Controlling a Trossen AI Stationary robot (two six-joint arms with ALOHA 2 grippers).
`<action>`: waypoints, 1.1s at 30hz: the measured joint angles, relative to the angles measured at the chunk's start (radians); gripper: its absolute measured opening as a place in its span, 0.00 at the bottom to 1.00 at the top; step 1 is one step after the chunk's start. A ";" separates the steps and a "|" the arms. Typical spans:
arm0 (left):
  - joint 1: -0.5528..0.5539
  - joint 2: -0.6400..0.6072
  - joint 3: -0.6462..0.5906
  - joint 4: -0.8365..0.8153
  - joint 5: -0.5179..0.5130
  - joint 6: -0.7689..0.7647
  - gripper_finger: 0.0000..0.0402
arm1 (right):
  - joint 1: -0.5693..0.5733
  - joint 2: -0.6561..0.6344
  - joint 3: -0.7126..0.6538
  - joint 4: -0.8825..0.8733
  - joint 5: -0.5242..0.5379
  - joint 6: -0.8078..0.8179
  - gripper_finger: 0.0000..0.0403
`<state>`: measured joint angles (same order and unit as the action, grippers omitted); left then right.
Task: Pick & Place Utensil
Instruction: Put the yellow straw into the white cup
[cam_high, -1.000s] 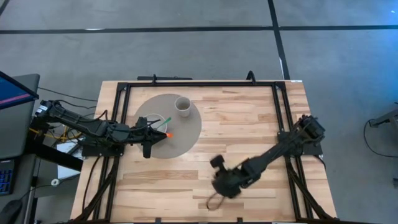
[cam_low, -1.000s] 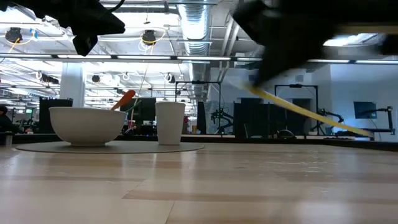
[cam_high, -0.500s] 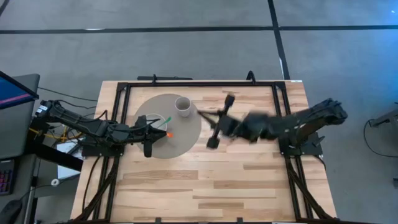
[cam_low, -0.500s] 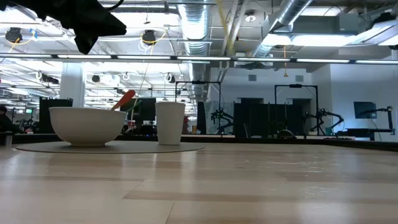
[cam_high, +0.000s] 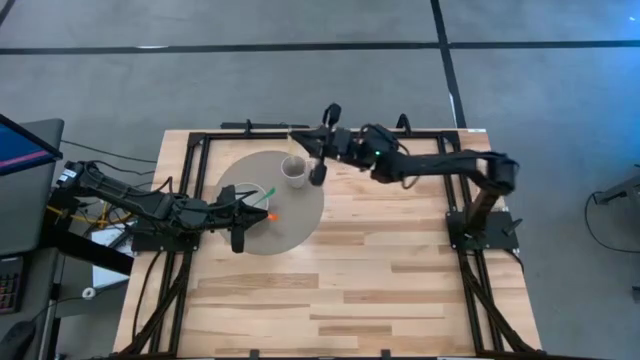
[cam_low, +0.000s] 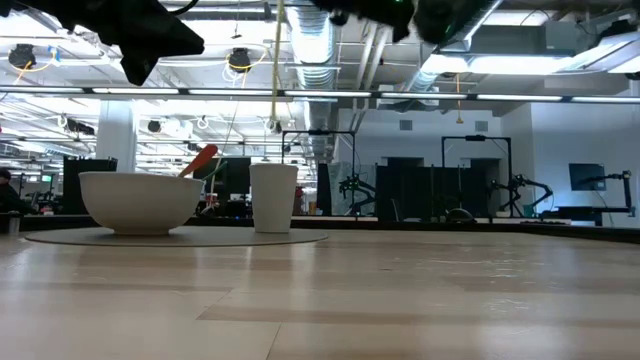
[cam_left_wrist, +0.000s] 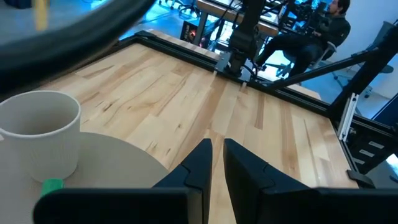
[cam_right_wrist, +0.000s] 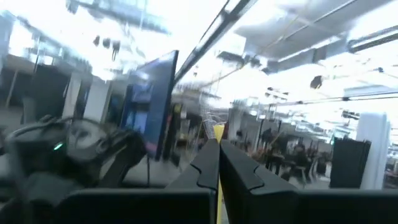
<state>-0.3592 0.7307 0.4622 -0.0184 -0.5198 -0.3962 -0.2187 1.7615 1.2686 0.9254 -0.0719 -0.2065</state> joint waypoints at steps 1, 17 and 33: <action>0.000 0.000 0.000 0.000 0.000 0.000 0.10 | -0.012 0.024 0.000 0.049 -0.003 0.027 0.00; 0.000 0.000 0.000 0.000 0.000 -0.001 0.10 | -0.078 0.125 0.001 -0.011 0.076 0.174 0.00; 0.000 0.000 0.000 0.001 0.001 -0.004 0.10 | -0.107 0.126 0.000 -0.215 0.072 0.227 0.27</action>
<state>-0.3592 0.7307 0.4622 -0.0177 -0.5190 -0.4004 -0.3253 1.8877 1.2686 0.7101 -0.0004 0.0209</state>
